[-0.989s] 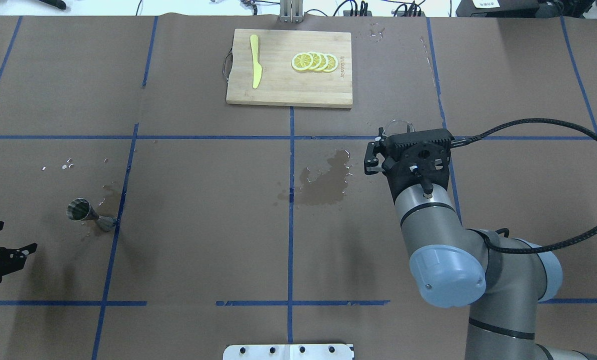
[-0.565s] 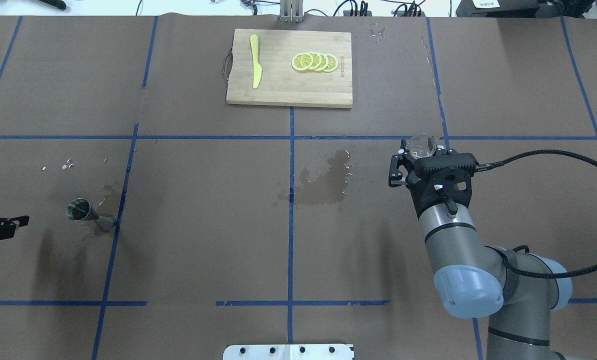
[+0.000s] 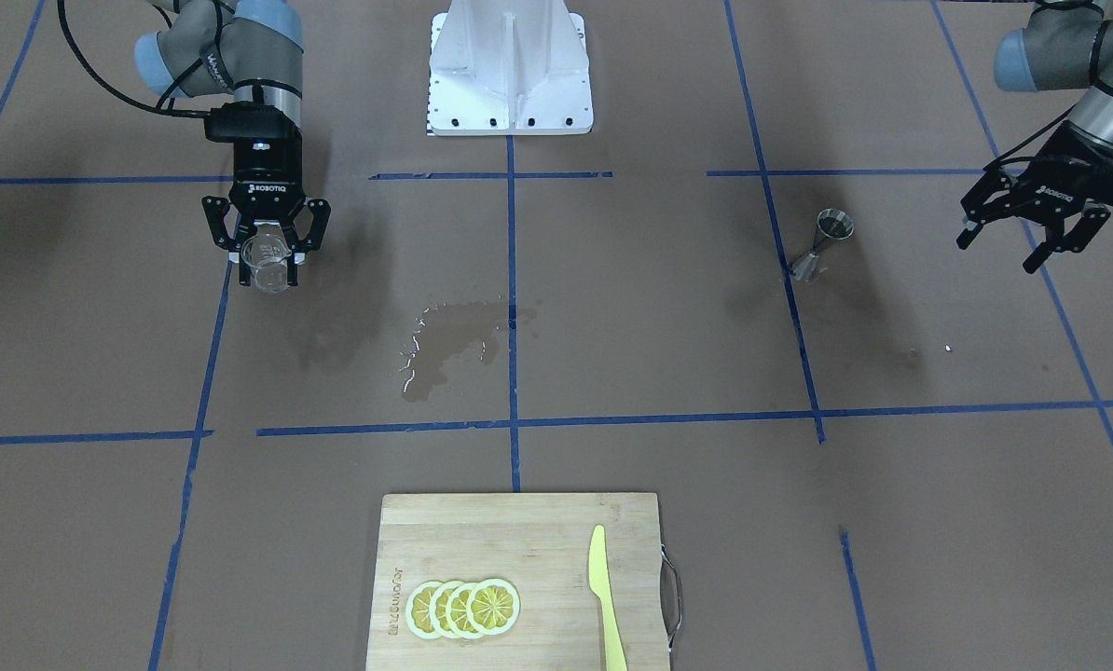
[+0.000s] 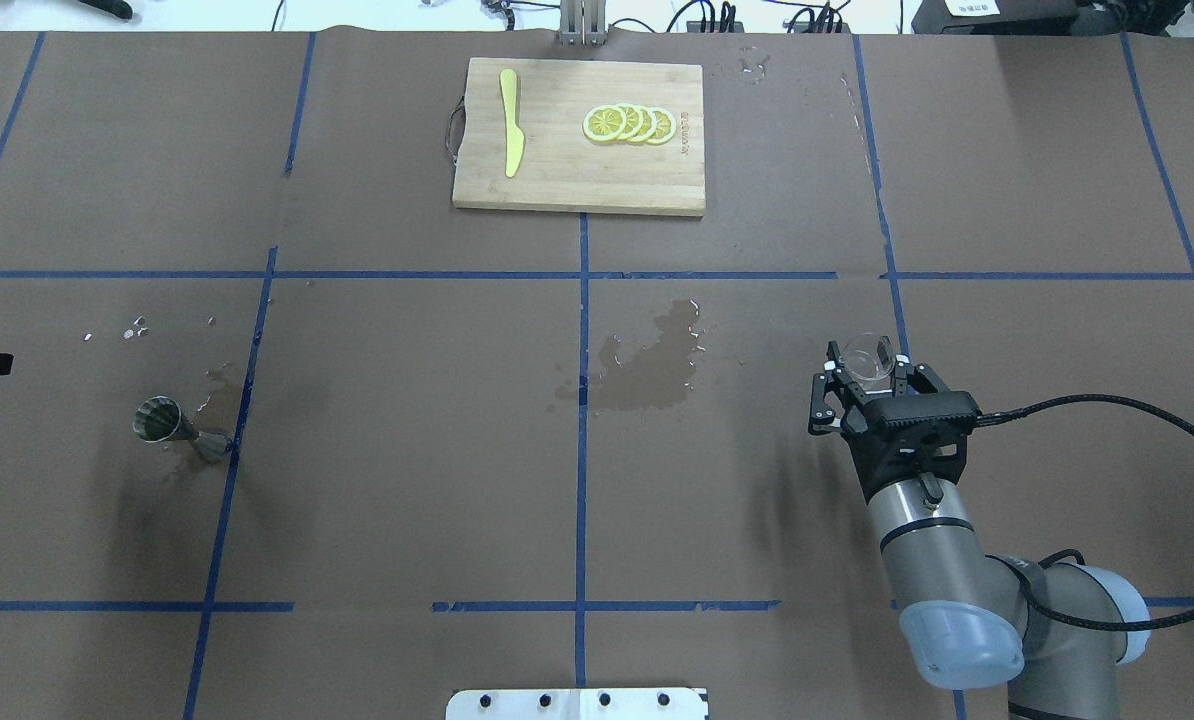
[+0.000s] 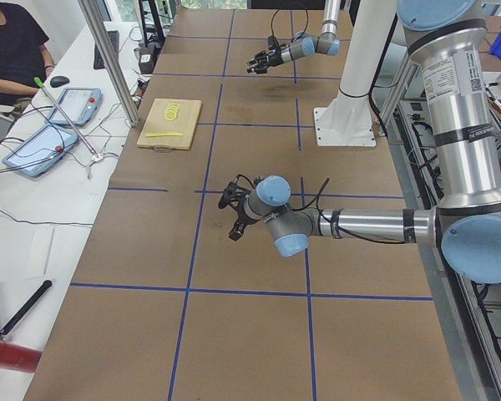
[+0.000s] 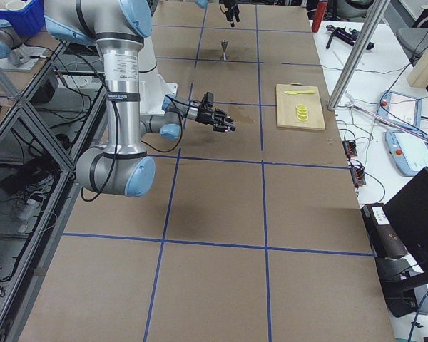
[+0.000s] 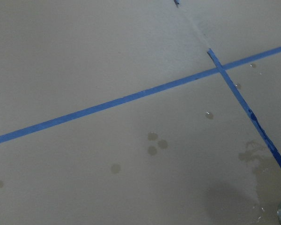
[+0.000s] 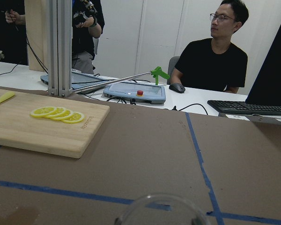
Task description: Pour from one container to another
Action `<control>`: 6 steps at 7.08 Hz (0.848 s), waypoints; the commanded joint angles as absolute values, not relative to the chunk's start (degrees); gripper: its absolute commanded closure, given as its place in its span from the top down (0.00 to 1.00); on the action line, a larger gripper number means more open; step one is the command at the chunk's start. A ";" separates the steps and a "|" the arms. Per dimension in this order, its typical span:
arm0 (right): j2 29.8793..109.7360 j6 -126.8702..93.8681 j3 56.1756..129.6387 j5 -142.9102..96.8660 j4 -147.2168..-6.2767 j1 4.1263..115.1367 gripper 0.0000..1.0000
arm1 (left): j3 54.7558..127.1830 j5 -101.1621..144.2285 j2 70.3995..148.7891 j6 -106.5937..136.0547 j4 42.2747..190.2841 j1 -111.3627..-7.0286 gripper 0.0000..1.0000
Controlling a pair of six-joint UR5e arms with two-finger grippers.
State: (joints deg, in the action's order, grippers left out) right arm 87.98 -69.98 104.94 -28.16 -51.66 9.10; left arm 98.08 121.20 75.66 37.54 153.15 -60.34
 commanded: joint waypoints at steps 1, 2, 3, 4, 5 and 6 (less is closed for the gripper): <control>90.86 -70.49 101.53 -27.86 -44.08 8.70 0.09 | 98.09 124.62 78.64 37.53 149.26 -62.57 1.00; 92.97 -70.49 96.64 -27.60 -34.90 8.61 0.10 | 98.09 125.41 80.23 37.53 147.24 -62.84 1.00; 92.99 -70.49 94.07 -26.47 -32.63 8.18 0.10 | 98.17 125.59 80.85 38.05 144.95 -62.67 1.00; 93.08 -70.58 92.30 -25.67 -32.52 7.74 0.14 | 98.70 125.42 82.25 38.23 142.93 -62.84 1.00; 93.16 -70.84 92.20 -24.88 -32.43 6.95 0.15 | 98.79 125.42 82.27 38.32 142.91 -62.84 1.00; 93.86 -71.45 91.94 -24.00 -30.60 5.90 0.15 | 98.88 125.42 82.27 38.32 142.91 -62.84 1.00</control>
